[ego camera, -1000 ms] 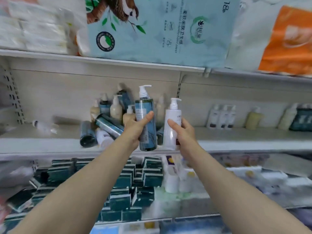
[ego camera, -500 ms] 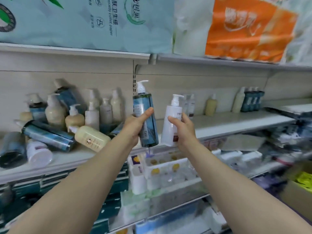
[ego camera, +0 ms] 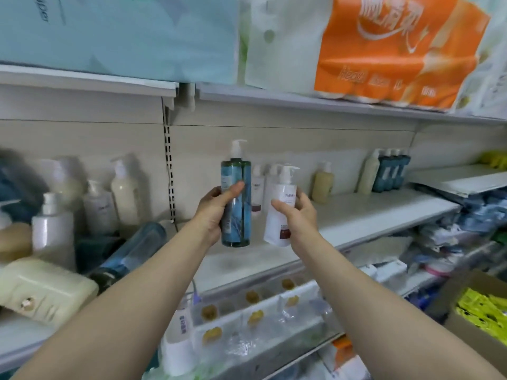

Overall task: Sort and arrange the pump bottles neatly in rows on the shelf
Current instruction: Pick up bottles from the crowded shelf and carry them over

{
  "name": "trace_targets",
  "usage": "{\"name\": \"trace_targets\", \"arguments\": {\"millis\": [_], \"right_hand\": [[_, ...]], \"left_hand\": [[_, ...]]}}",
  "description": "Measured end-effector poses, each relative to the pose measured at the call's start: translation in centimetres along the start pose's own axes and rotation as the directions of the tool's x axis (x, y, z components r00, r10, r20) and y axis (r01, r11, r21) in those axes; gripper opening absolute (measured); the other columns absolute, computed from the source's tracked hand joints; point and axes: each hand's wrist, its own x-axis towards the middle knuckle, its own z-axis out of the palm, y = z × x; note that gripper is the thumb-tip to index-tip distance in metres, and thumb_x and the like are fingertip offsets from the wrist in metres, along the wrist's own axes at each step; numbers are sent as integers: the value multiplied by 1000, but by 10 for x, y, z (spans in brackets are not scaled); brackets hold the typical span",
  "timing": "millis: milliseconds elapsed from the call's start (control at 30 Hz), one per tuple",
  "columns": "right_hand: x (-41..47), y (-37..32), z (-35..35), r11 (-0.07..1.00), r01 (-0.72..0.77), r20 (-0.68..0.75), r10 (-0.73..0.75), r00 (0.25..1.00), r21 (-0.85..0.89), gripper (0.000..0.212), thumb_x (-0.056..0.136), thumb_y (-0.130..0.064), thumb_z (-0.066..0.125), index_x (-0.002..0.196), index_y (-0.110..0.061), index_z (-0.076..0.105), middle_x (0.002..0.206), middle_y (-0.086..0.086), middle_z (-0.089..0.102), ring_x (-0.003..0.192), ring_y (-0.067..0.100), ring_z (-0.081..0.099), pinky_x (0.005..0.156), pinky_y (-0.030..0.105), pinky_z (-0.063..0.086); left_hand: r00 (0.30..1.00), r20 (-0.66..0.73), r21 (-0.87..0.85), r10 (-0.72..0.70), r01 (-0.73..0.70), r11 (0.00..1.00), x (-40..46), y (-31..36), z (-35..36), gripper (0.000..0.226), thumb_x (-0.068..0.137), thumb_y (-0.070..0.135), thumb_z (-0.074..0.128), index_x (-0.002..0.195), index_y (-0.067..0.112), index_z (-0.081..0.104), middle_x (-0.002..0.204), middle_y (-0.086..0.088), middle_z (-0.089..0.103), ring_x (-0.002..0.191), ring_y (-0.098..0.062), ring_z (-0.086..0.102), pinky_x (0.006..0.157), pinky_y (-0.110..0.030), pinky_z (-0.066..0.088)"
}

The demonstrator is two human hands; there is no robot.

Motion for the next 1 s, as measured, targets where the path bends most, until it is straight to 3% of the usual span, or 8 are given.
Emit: {"name": "trace_targets", "arguments": {"millis": [100,233,433,533,600,667,833,1000], "right_hand": [[28,3,1,1000,-9,-39,10,999,25,49,82,-9,81,120,-23,53,102,-6,68,89,13,67,66,28,51],[54,19,-1,999,-37,-33,38,999,3,44,78,-8,84,115,-18,60,104,-1,72,94,22,70,74,34,55],[95,34,-8,996,-39,-30,37,999,-79,36,78,-7,83,98,-25,60,99,-5,70,91,20,67,73,34,53],[122,45,-9,979,-75,1,76,997,-188,38,77,-15,85,109,-19,64,105,-3,71,92,22,67,66,37,59],[136,52,-8,970,-76,25,83,996,-230,44,74,-20,87,113,-19,67,109,-1,74,95,24,69,78,46,61],[149,57,-8,963,-49,48,64,997,-266,42,74,-20,87,112,-18,69,110,0,74,96,23,69,86,42,58],[178,54,-21,974,-42,111,68,991,-223,29,81,-14,81,105,-14,65,93,-4,69,80,14,64,40,12,43],[204,64,-39,972,2,162,37,986,-235,34,78,-19,83,108,-15,68,101,1,73,88,19,68,42,12,46]], "left_hand": [[999,51,-14,-8,8,1000,24,-3,4,35,85,27,73,114,10,63,89,-3,78,73,-20,76,57,-27,57],[996,81,-16,-27,29,999,45,-12,5,41,83,35,71,117,12,64,96,-3,78,77,-20,76,59,-26,58],[998,11,-22,-62,62,998,71,-25,11,49,81,43,72,118,11,69,108,-9,75,97,-25,71,82,-35,56],[999,-7,-4,-53,53,999,79,-31,14,59,76,48,72,122,10,68,114,-10,73,107,-30,69,88,-38,55],[999,-4,0,-41,41,999,85,-36,16,58,80,51,69,124,12,68,119,-11,72,113,-31,66,95,-41,53],[999,-12,-4,-35,34,999,89,-37,19,52,87,52,63,125,16,68,121,-11,70,114,-31,66,100,-44,51],[998,-68,-24,2,-4,1000,101,-36,35,58,87,57,58,129,17,65,127,-14,67,115,-32,64,104,-47,48],[996,-85,-43,29,-33,999,113,-44,58,57,89,58,54,128,18,65,123,-14,69,113,-34,65,87,-44,57]]}}
